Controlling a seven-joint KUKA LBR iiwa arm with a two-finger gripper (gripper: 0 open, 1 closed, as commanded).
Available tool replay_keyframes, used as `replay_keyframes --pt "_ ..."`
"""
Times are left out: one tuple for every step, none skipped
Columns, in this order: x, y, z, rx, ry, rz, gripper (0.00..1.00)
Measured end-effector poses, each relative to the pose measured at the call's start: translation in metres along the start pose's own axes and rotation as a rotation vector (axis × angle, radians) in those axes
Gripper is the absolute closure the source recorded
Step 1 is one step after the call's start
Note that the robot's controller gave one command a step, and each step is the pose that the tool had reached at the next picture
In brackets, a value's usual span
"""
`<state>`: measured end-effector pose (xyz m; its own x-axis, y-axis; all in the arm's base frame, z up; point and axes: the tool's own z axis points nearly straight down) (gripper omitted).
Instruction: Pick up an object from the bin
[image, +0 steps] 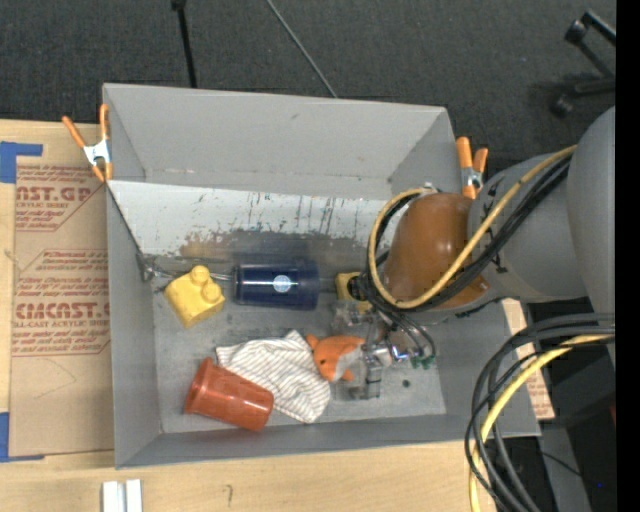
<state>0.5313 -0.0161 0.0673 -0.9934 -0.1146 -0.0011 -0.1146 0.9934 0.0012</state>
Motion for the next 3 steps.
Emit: replay_keyframes --pt "-0.0031 0.0000 -0.0025 0.000 -0.001 -0.232 1.00" --pt "-0.0031 0.0000 -0.0025 0.000 -0.001 -0.231 1.00" --pt "-0.0016 0.0004 -0.0076 -0.001 0.005 -0.232 1.00"
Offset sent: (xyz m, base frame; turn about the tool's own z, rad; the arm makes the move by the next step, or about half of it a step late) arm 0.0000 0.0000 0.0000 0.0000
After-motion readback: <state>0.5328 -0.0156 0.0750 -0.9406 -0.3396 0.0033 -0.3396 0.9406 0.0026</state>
